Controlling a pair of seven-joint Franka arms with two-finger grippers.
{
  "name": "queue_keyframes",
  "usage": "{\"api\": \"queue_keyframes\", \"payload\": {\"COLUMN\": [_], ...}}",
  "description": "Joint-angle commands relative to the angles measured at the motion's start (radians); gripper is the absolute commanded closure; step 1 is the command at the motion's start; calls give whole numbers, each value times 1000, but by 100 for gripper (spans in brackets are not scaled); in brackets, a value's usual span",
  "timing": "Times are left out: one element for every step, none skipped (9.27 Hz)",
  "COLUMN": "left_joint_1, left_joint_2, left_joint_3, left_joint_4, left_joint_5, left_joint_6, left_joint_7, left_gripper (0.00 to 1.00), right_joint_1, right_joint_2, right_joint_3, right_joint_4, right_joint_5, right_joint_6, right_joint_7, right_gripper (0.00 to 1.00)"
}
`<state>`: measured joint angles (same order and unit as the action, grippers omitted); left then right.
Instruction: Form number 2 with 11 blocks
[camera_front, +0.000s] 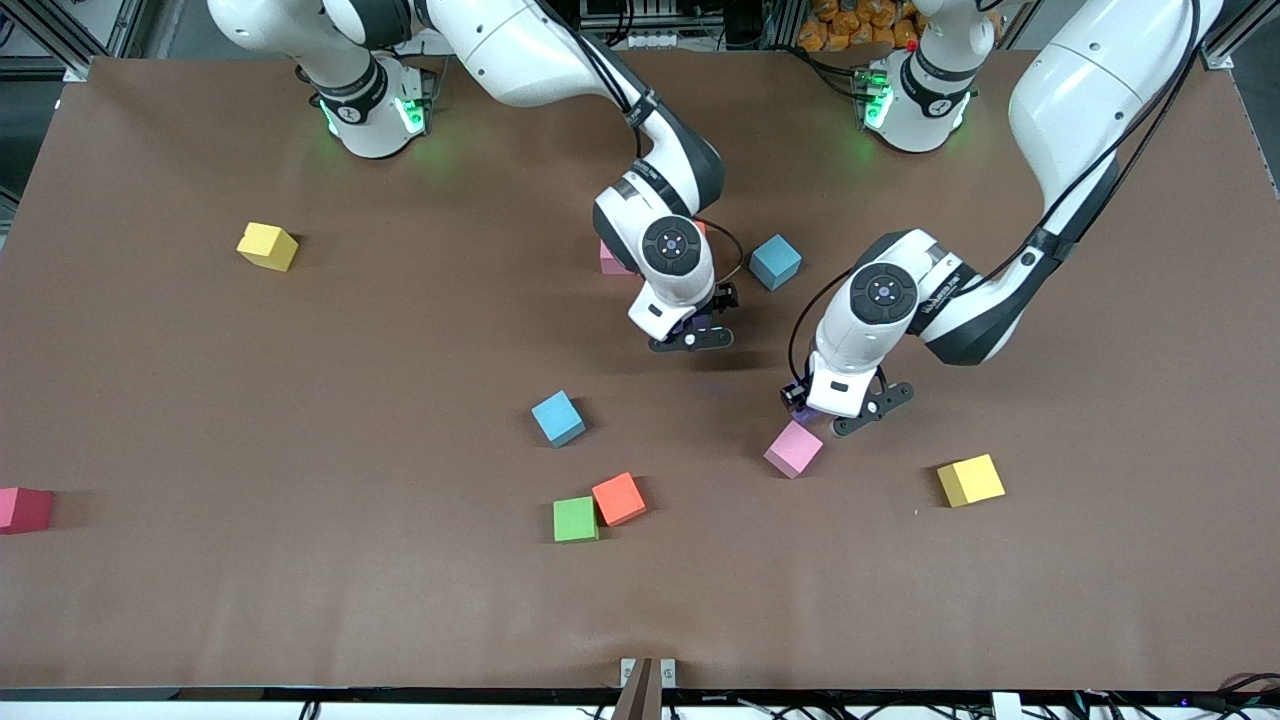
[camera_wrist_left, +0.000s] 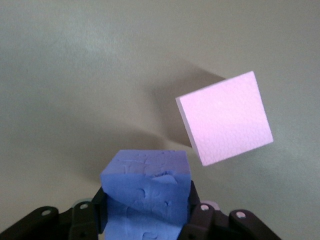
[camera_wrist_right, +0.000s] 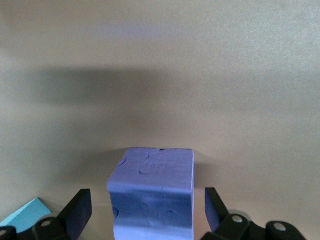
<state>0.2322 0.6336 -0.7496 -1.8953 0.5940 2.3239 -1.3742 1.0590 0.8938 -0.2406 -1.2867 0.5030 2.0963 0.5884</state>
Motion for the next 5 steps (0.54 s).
{"api": "queue_keyframes", "payload": {"left_joint_1": [-10, -7, -7, -1, 4], "left_joint_2": [-20, -20, -20, -20, -23], "left_joint_3": [-13, -23, -27, -43, -66], "left_joint_4": [-2, -2, -2, -2, -2], "left_joint_5": [-30, -31, -31, -33, -33], "left_joint_6": [-46, -69, -83, -104, -144], "left_joint_7": [-139, -172, -225, -270, -316], "left_gripper": [100, 100, 100, 100, 100], "right_joint_1": [-28, -27, -28, -30, -30], "right_joint_2": [-33, -33, -38, -50, -53], "right_joint_3": [-9, -40, -64, -122, -178], "right_joint_4": [38, 58, 64, 72, 82], "right_joint_5": [31, 26, 25, 28, 32], "right_joint_6": [-114, -154, -191, -267, -322], "right_joint_7": [5, -4, -39, -99, -186], "right_gripper": [0, 0, 0, 0, 0]}}
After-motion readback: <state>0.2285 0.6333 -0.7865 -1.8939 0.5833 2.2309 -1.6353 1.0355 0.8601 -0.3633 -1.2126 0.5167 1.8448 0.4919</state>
